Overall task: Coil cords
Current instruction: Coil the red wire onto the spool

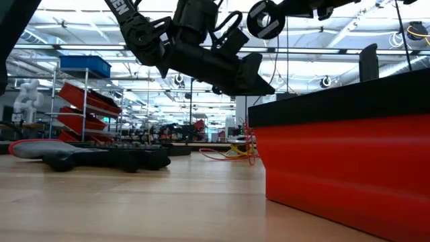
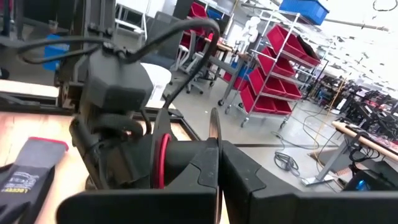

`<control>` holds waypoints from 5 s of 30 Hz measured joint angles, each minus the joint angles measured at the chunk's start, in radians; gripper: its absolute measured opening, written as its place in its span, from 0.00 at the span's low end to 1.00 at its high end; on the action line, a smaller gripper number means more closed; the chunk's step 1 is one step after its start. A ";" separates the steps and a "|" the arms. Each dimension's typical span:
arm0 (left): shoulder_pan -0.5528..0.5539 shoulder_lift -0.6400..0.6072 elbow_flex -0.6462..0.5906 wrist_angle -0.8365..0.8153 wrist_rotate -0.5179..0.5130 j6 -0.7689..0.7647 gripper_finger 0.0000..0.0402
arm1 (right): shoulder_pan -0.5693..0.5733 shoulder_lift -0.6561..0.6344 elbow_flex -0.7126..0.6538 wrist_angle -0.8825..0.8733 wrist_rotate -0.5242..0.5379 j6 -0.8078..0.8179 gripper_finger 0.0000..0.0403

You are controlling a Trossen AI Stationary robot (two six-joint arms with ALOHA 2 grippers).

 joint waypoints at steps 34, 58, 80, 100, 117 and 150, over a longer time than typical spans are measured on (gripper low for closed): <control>0.005 -0.002 0.001 -0.161 0.005 0.054 0.04 | 0.032 -0.047 -0.001 -0.096 0.008 0.032 0.00; 0.012 -0.329 0.002 -0.447 -0.143 0.128 0.00 | 0.028 -0.047 -0.002 -0.487 0.017 0.320 0.00; -0.121 -0.252 0.002 -0.245 -0.005 0.026 0.00 | -0.127 0.085 -0.002 -0.249 0.033 0.197 0.00; -0.058 -0.039 0.086 -0.155 0.065 -0.044 0.00 | -0.160 0.102 -0.001 -0.135 -0.063 0.194 0.00; -0.008 -0.106 0.085 -0.345 -0.037 0.050 0.00 | -0.152 -0.010 -0.001 -0.240 -0.194 0.236 0.00; 0.021 -0.253 0.020 -0.630 -0.026 -0.003 0.37 | -0.199 -0.049 -0.001 -0.417 -0.209 0.257 0.00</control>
